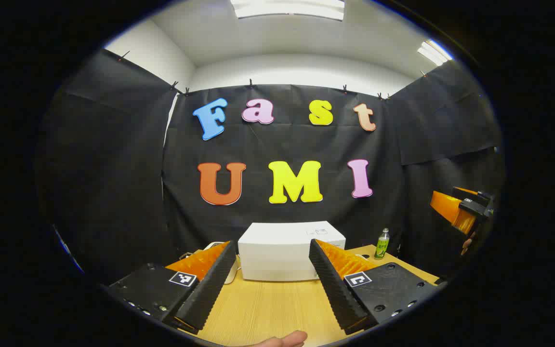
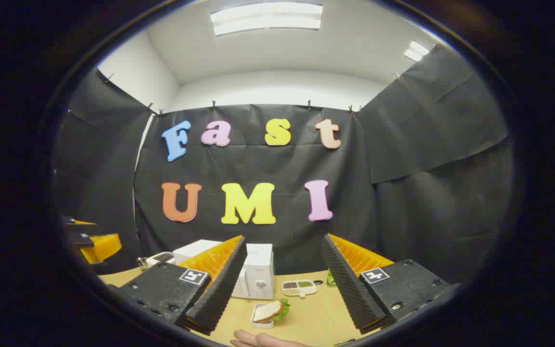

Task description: Open the microwave oven with the left hand, put the food in, and close the microwave oven.

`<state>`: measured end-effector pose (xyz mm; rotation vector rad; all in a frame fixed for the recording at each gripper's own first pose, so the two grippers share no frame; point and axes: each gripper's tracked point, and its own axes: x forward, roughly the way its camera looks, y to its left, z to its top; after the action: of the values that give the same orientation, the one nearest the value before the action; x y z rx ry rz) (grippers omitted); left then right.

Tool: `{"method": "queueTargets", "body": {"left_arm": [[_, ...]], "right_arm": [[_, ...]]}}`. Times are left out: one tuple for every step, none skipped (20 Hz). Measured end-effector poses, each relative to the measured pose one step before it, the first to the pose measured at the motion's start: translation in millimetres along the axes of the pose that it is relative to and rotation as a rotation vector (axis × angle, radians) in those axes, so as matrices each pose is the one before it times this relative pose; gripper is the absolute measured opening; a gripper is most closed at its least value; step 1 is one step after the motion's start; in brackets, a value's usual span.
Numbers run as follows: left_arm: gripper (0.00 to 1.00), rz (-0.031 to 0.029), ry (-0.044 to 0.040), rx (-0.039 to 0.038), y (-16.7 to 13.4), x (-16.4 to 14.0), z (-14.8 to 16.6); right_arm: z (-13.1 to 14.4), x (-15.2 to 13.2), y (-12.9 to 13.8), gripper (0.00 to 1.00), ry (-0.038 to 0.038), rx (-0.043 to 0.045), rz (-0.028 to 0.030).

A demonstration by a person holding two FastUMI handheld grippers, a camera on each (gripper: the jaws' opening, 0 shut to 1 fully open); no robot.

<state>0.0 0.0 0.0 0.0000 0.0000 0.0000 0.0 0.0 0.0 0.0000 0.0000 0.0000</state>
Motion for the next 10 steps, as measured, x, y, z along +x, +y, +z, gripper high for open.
{"method": "queueTargets", "body": {"left_arm": [[0.95, 0.00222, -0.00728, 0.0041, -1.06, -2.47, 1.99], [0.95, -0.00213, -0.00359, 0.00397, -2.71, -1.86, 2.09], [0.95, -0.0064, -0.00323, 0.00384, -4.86, -2.07, 2.3], [0.95, -0.001, 0.00012, 0.00497, -1.85, -2.06, 1.72], [0.94, 0.00933, -0.00611, 0.00333, 1.88, -3.27, 2.26], [0.96, 0.0104, -0.0042, -0.00611, 1.28, -1.43, 2.35], [0.96, -0.00471, 0.00044, -0.00863, -3.28, -1.71, -0.38], [0.95, -0.01329, 0.005, -0.00694, -3.88, 0.26, -0.54], [0.96, -0.0065, 0.01753, -0.00618, -0.39, -0.05, -5.31], [0.96, -0.00782, 0.01318, -0.00569, -0.38, -0.67, -3.95]], "right_arm": [[-3.54, 0.98, -1.5, 0.91, 0.00885, 0.00125, 0.00099], [-2.28, -1.04, -1.72, 1.0, 0.00844, 0.00202, 0.00245], [-2.17, -0.5, -1.71, 1.0, 0.00901, 0.00278, 0.00263], [-1.06, -1.0, -0.89, 1.0, 0.00613, 0.0004, 0.003], [0.55, -0.59, -0.79, 1.0, 0.00073, -0.00248, 0.00252], [2.08, -0.03, 2.89, 1.0, -0.00194, -0.00589, 0.00889], [-0.44, 0.41, 3.77, 1.0, -0.00005, -0.00837, 0.01233], [-0.28, 0.44, 3.35, 1.0, 0.00163, -0.01, 0.00947], [-0.43, 0.31, 1.9, 1.0, -0.00136, -0.00793, 0.00685], [1.68, -0.24, 0.81, 1.0, -0.00686, 0.00393, -0.00184]]}}
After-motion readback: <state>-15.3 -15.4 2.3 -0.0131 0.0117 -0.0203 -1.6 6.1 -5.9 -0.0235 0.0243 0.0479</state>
